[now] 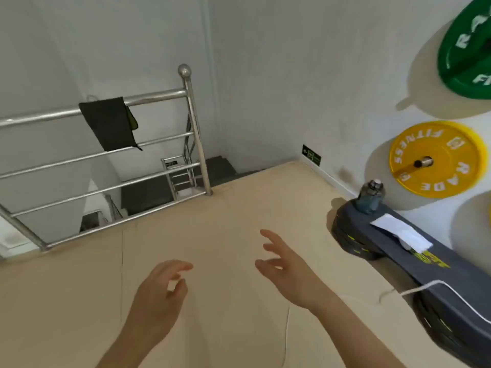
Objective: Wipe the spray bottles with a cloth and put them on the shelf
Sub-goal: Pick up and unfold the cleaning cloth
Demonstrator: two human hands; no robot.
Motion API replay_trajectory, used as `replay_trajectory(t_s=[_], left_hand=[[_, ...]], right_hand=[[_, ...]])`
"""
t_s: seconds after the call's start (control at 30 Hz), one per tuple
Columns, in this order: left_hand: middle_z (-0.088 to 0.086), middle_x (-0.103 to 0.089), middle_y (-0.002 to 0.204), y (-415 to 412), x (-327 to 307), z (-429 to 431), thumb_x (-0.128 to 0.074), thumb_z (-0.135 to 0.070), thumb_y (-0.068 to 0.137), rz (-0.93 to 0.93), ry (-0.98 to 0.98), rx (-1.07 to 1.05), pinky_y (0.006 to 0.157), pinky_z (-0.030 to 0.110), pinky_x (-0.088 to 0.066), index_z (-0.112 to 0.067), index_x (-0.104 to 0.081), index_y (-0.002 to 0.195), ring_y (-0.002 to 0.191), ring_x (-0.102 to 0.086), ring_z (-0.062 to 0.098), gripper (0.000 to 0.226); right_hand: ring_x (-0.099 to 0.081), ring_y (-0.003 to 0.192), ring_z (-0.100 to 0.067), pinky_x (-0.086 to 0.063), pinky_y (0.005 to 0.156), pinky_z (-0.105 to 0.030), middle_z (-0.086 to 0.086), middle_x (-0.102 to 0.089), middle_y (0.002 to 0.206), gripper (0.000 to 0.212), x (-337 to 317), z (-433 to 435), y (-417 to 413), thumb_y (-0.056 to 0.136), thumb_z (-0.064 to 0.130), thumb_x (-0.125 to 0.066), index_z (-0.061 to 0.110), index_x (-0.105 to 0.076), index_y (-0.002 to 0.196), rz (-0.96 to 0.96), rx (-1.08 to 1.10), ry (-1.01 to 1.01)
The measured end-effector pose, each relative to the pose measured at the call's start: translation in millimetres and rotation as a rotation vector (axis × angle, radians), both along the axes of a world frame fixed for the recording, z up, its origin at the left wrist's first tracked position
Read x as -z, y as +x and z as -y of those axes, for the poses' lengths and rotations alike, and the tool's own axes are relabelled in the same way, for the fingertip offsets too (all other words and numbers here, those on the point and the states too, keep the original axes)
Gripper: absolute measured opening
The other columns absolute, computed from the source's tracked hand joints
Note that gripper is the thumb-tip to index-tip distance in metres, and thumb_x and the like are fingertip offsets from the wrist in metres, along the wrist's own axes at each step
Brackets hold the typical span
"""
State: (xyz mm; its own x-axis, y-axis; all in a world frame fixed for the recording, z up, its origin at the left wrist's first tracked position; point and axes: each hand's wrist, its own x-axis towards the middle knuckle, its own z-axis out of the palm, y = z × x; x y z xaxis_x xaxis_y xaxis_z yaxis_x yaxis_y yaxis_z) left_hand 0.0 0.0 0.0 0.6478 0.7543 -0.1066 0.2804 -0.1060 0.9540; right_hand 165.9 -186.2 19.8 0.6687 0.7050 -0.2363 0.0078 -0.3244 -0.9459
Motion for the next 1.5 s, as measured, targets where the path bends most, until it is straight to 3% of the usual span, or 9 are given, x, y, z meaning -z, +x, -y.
replay_trajectory(t_s=[0.13,0.33,0.6,0.67,0.77,0.97,1.13,1.3,1.5], left_hand=[[-0.030,-0.067,0.089,42,-6,-8,-0.061,0.012,0.086,-0.048,-0.054,-0.066,0.067,0.006,-0.046,-0.037,-0.073,0.073,0.087,-0.061,-0.007,0.052],[-0.011,-0.074,0.074,100,-7,-58,-0.057,0.011,0.089,-0.096,0.200,-0.088,0.061,0.009,-0.046,-0.027,-0.073,0.076,0.062,-0.065,0.005,0.043],[-0.022,-0.071,0.074,203,-4,-242,-0.057,-0.005,0.092,-0.104,0.289,-0.201,0.061,0.012,-0.049,-0.048,-0.072,0.070,0.060,-0.064,0.003,0.051],[-0.041,-0.064,0.081,220,-7,-297,-0.049,-0.029,0.081,-0.126,0.463,-0.222,0.068,0.016,-0.051,-0.065,-0.062,0.087,0.070,-0.065,-0.001,0.039],[-0.030,-0.065,0.090,249,-33,-368,-0.050,-0.018,0.082,-0.170,0.553,-0.269,0.082,0.014,-0.046,-0.042,-0.071,0.096,0.086,-0.065,0.002,0.035],[-0.011,-0.071,0.084,315,-58,-496,-0.051,-0.010,0.094,-0.195,0.356,-0.303,0.083,0.036,-0.055,-0.035,-0.066,0.095,0.078,-0.067,0.011,0.030],[-0.006,-0.067,0.117,381,-45,-602,-0.048,-0.010,0.098,-0.418,0.554,-0.238,0.097,0.022,-0.043,-0.022,-0.068,0.117,0.109,-0.060,0.012,0.030],[-0.005,-0.067,0.118,452,-39,-715,-0.047,-0.017,0.101,-0.456,0.523,-0.288,0.085,0.009,-0.036,-0.022,-0.065,0.123,0.099,-0.058,0.006,0.029],[-0.005,-0.061,0.127,490,-57,-851,-0.044,-0.025,0.103,-0.600,0.560,-0.342,0.096,0.017,-0.040,-0.025,-0.055,0.135,0.111,-0.057,0.009,0.033]], right_hand=[[-0.073,0.095,-0.028,-0.056,0.082,-0.036,-0.009,-0.071,0.115,0.029,-5,-9,60,0.099,0.019,-0.057,0.028,-0.060,0.126,-0.415,0.087,0.223],[-0.069,0.087,-0.022,-0.050,0.078,-0.033,-0.015,-0.075,0.104,0.024,0,-79,133,0.102,0.012,-0.049,0.011,-0.070,0.113,-0.455,-0.003,0.212],[-0.060,0.089,0.007,-0.049,0.071,-0.006,0.035,-0.066,0.091,0.035,34,-280,222,0.077,0.030,-0.059,0.053,-0.064,0.103,0.623,-0.176,-0.018],[-0.058,0.084,0.019,-0.041,0.066,0.005,0.044,-0.063,0.089,0.054,27,-348,245,0.070,0.031,-0.062,0.068,-0.054,0.107,0.444,-0.281,0.054],[-0.062,0.085,0.016,-0.045,0.068,-0.001,0.053,-0.057,0.094,0.083,15,-433,261,0.079,0.004,-0.073,0.083,-0.050,0.090,0.294,-0.286,0.083],[-0.067,0.094,-0.010,-0.055,0.074,-0.024,0.005,-0.075,0.098,0.020,-25,-571,300,0.097,0.012,-0.060,0.025,-0.075,0.103,-0.103,-0.259,0.191],[-0.069,0.107,-0.016,-0.057,0.087,-0.034,0.002,-0.076,0.108,0.023,-33,-704,363,0.100,0.025,-0.058,0.024,-0.066,0.121,-0.430,-0.273,0.274],[-0.070,0.105,-0.029,-0.055,0.090,-0.040,-0.014,-0.075,0.109,0.025,-34,-838,442,0.097,0.021,-0.062,0.011,-0.065,0.120,-0.801,-0.087,0.340],[-0.060,0.116,-0.028,-0.046,0.104,-0.049,-0.014,-0.065,0.121,0.037,-49,-989,503,0.100,0.042,-0.052,0.013,-0.064,0.119,-0.733,-0.159,0.230]])
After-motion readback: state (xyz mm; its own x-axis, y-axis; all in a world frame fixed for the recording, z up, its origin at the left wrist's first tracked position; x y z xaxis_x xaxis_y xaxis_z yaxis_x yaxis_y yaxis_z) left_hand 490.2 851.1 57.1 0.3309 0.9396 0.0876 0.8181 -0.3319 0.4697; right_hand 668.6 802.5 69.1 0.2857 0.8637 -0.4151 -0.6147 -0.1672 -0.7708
